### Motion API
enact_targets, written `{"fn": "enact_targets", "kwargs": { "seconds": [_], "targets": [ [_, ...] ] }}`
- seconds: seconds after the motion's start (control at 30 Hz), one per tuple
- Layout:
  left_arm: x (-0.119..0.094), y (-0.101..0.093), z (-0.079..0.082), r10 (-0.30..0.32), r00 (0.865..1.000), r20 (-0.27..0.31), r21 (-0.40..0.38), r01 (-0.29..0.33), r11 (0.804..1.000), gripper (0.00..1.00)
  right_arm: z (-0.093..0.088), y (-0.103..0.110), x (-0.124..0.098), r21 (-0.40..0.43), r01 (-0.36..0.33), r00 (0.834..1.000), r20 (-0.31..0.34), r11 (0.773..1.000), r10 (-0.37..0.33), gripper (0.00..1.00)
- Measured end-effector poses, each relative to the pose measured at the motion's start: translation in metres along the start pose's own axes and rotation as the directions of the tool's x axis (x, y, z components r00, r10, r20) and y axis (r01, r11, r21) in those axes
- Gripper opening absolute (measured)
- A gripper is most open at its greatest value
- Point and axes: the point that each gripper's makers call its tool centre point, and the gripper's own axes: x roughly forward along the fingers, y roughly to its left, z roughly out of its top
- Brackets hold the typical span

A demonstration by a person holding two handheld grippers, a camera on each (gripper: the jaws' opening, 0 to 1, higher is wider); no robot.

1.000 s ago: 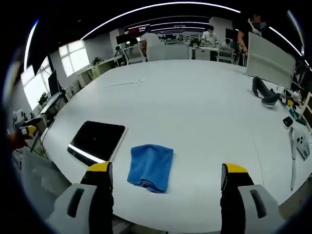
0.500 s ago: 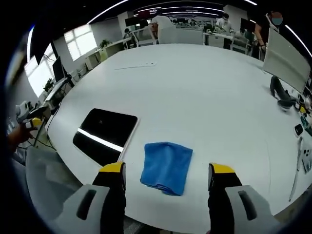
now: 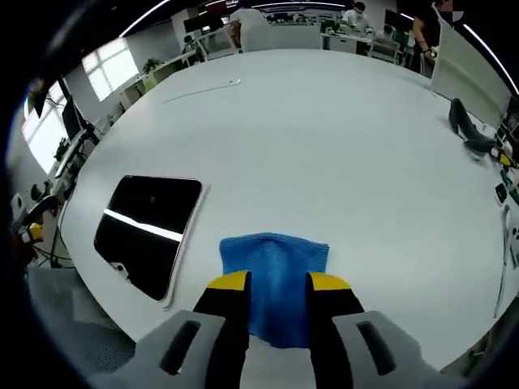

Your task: Wipe the mirror surface with the cleaning cloth until all visible marks leave the cleaned area.

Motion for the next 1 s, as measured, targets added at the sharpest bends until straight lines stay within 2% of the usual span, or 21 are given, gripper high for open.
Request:
{"fn": "enact_targets", "kwargs": {
  "seconds": [0.07, 0.13, 0.17, 0.37, 0.43, 0.53, 0.63, 0.67, 0.7, 0.77, 0.83, 1.0],
  "targets": [
    [0.0, -0.001, -0.001, -0.004, 1.0, -0.003, 0.002, 0.004, 1.0, 0.99, -0.002, 0.006, 0.005, 0.015, -0.017, 1.0, -0.015, 1.0, 0.018, 0.19],
    [0.0, -0.001, -0.001, -0.004, 1.0, -0.004, 0.008, 0.004, 1.0, 0.99, -0.014, 0.002, 0.009, -0.035, 0.017, 0.997, -0.075, 0.999, -0.02, 0.18],
    [-0.001, -0.001, 0.0, -0.002, 1.0, -0.001, 0.008, 0.002, 1.0, 0.99, -0.008, -0.002, 0.01, -0.066, 0.045, 0.998, -0.035, 0.997, -0.047, 0.14],
    [-0.003, 0.002, 0.003, 0.02, 0.999, 0.027, 0.002, -0.02, 1.0, 0.99, -0.01, -0.003, 0.012, -0.053, 0.072, 0.996, -0.051, 0.996, -0.075, 0.08],
    [-0.003, 0.003, 0.001, 0.023, 1.0, 0.022, -0.006, -0.023, 1.0, 0.99, -0.009, -0.004, 0.011, -0.01, 0.095, 0.994, -0.053, 0.995, -0.096, 0.06],
    [-0.003, 0.001, -0.003, 0.012, 1.0, 0.009, -0.01, -0.012, 1.0, 0.99, -0.009, -0.003, 0.012, -0.028, 0.106, 0.992, -0.06, 0.994, -0.108, 0.06],
    [-0.003, 0.001, 0.003, 0.0, 1.0, 0.024, 0.005, 0.0, 1.0, 0.99, -0.008, -0.004, 0.012, -0.026, 0.11, 0.991, -0.073, 0.994, -0.112, 0.03],
    [-0.001, 0.004, 0.004, 0.004, 1.0, 0.024, 0.01, -0.004, 1.0, 0.99, -0.009, -0.005, 0.012, 0.003, 0.117, 0.99, -0.079, 0.993, -0.116, 0.02],
    [0.0, 0.007, 0.004, 0.009, 1.0, 0.023, 0.012, -0.009, 1.0, 0.99, -0.008, -0.005, 0.011, 0.07, 0.124, 0.99, -0.083, 0.99, -0.118, 0.01],
    [0.002, 0.014, 0.002, 0.027, 0.999, 0.023, -0.006, -0.027, 1.0, 0.99, -0.004, -0.004, 0.012, 0.1, 0.102, 0.993, -0.066, 0.99, -0.095, 0.01],
    [0.002, 0.016, 0.004, 0.03, 0.999, 0.029, -0.017, -0.029, 0.999, 0.99, -0.003, -0.009, 0.008, 0.125, 0.119, 0.991, -0.069, 0.985, -0.111, 0.01],
    [0.006, 0.012, 0.0, 0.021, 1.0, -0.003, 0.021, -0.021, 1.0, 0.99, 0.012, -0.009, 0.002, 0.181, 0.104, 0.994, -0.056, 0.978, -0.096, 0.01]
  ]
}}
